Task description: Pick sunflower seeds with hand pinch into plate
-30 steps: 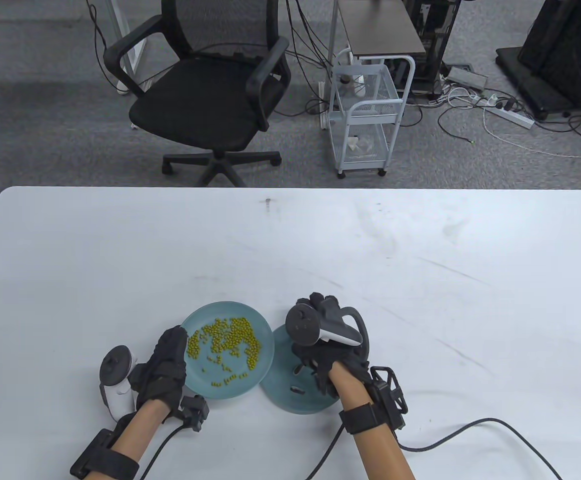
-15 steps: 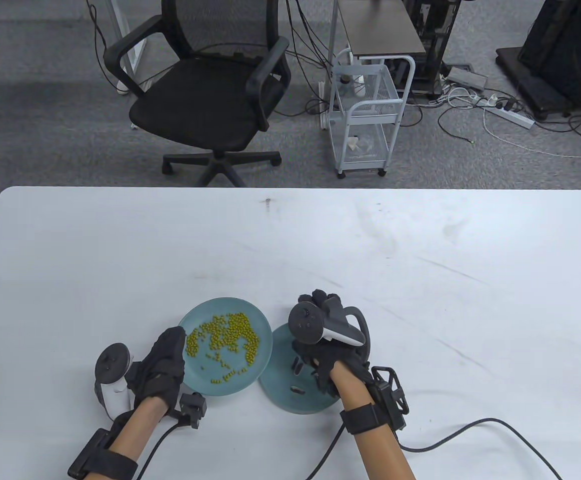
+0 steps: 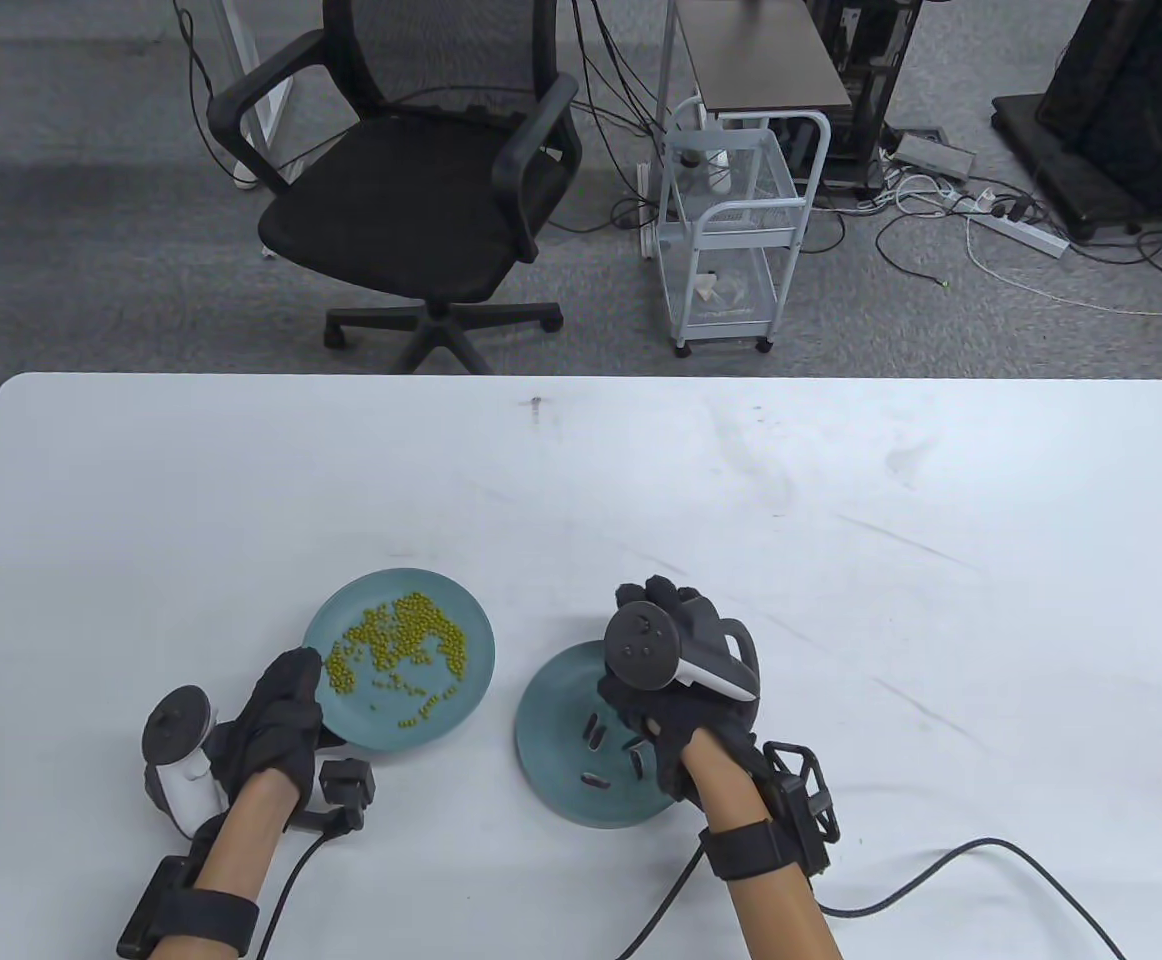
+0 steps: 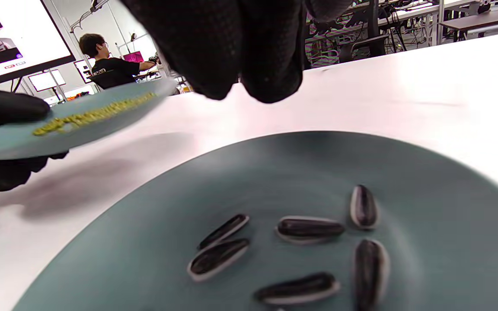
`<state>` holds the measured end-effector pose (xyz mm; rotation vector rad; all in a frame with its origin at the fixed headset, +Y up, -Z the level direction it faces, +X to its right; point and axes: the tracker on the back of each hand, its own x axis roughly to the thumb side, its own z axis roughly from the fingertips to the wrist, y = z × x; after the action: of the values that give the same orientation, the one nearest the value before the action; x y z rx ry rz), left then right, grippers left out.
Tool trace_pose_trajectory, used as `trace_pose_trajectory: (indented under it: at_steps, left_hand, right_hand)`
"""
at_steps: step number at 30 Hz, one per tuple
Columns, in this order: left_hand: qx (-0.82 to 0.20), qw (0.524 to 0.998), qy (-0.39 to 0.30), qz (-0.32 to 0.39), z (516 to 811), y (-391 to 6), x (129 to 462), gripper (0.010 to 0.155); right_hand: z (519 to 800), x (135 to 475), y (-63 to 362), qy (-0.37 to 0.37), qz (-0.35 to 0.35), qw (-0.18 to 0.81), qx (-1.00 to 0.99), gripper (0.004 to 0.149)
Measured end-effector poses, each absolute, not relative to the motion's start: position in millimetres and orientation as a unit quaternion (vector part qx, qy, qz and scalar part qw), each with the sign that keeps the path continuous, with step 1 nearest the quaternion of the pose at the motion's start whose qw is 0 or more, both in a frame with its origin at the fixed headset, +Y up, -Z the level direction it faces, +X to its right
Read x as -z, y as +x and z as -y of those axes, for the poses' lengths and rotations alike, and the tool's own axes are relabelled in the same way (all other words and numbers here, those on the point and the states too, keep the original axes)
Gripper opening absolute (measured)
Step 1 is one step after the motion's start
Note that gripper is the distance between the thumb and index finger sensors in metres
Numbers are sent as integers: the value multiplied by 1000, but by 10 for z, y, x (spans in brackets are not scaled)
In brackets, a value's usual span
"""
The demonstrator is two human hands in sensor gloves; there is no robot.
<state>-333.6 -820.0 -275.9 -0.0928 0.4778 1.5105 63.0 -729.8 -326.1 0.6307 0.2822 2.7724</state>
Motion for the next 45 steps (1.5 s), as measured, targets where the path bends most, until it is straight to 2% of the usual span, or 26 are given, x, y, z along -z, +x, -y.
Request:
trace_pose_trajectory:
  at_steps: [9,14,21,25,29,32,34,35,37,40,45]
  left_hand:
    - [-689,660,-33,-297,8333,-3684,2732,50]
    - [-673,672,-43,-306,8336,-3774,2766,50]
    - [-662,685,-34,-301,8357,-3920,2826,52]
    - [-685,674,-48,-273,8357,-3954,2850,55]
    - [-603,747,-23,-277,8198,-4002,2842,62]
    - [-476,833,-23,-281,7975,-3993,2803,67]
    - [-414,869,3,-270,7847,-3938,2776,69]
    - [-385,888,31,-248,7736,-3866,2764,70]
    - [-392,900,56,-183,7610,-3721,2757,69]
    - [-452,887,89,-36,7463,-3332,2724,68]
    - [-534,838,22,106,7538,-2694,2696,70]
  right_hand:
    - [7275,2967,1130,205,-89,176,-959,39]
    - [7300,2802,1382,213,-85,183,-956,40]
    - [7414,2765,1753,202,-79,194,-957,41]
    - [7501,2784,1946,187,-75,256,-946,43]
    - [7535,2776,2017,181,-74,291,-937,46]
    - [7549,2755,2009,182,-73,285,-938,50]
    - [7553,2745,1996,184,-68,286,-938,54]
    - [7559,2743,1995,184,-62,290,-937,58]
    - [7569,2750,2017,183,-56,299,-935,65]
    - [7586,2764,2115,179,-43,345,-920,75]
    - [7647,2758,2216,190,-53,420,-886,82]
